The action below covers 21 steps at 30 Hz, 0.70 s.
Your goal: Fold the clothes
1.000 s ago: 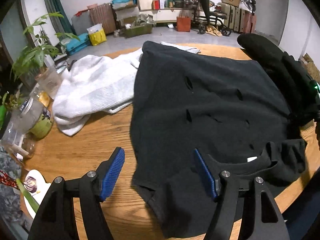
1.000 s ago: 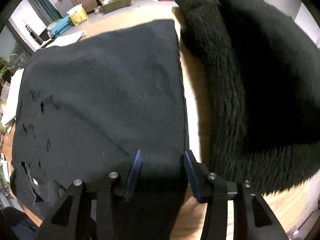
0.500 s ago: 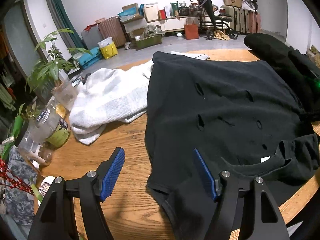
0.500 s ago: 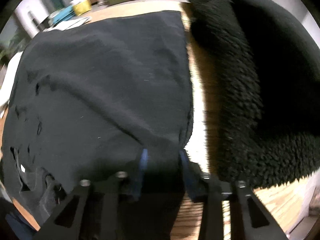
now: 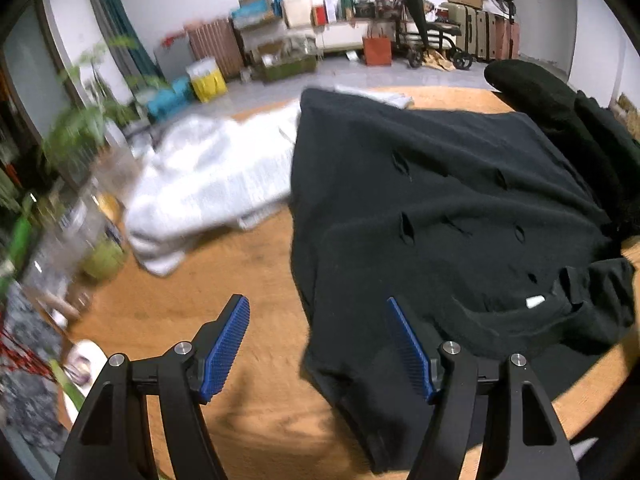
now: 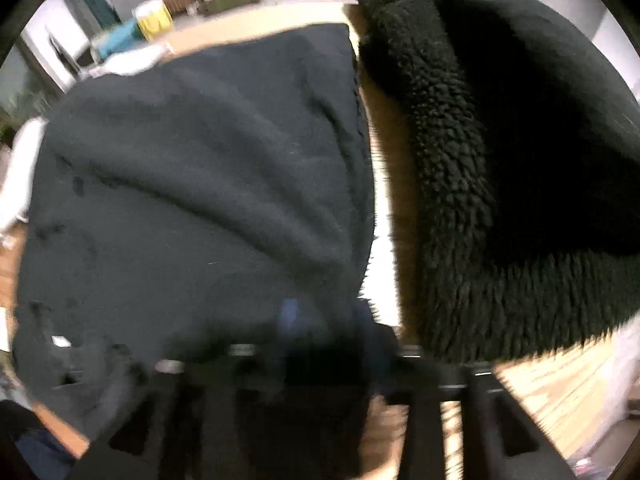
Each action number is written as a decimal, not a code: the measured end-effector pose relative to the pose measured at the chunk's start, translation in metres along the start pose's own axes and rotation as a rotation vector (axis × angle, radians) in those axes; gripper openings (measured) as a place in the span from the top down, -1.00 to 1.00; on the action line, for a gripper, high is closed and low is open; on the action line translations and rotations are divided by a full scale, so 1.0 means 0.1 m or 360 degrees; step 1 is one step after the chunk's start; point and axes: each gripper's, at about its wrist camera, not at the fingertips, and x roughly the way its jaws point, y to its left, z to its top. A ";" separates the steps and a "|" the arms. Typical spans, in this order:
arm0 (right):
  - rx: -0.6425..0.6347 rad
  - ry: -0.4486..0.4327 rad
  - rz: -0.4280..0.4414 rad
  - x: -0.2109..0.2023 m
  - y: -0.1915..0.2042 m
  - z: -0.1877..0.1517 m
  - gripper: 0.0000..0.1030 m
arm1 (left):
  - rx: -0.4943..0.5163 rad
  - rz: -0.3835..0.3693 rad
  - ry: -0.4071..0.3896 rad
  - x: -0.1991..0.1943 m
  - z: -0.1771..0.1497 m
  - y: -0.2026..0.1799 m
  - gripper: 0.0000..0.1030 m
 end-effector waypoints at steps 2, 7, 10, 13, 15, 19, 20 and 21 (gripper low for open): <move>-0.0017 0.0023 0.0116 -0.14 0.02 -0.15 -0.17 | -0.0105 -0.0140 0.0135 0.10 -0.09 0.12 -0.39; -0.0061 0.0077 0.0131 -0.17 0.02 -0.43 -0.28 | -0.0235 -0.0332 0.0347 0.29 -0.27 0.20 -0.38; -0.0085 0.0106 0.0089 -0.12 0.00 -0.57 -0.27 | -0.0243 -0.0344 0.0421 0.40 -0.28 0.15 -0.38; -0.0109 0.0135 0.0046 -0.08 -0.02 -0.71 0.25 | -0.0234 -0.0352 0.0496 0.49 -0.29 0.07 -0.38; -0.0157 0.0151 0.0025 -0.08 -0.01 -0.78 0.85 | -0.0232 -0.0339 0.0521 0.52 -0.30 0.06 -0.38; -0.0183 0.0189 -0.0006 -0.11 -0.09 -0.81 0.72 | -0.0242 -0.0307 0.0546 0.55 -0.33 0.07 -0.38; -0.0166 0.0177 -0.0034 -0.16 -0.13 -0.81 0.41 | -0.0261 -0.0308 0.0538 0.53 -0.34 0.10 -0.38; -0.0150 0.0123 -0.0017 -0.26 -0.14 -0.81 0.11 | -0.0286 -0.0322 0.0527 0.51 -0.34 0.14 -0.39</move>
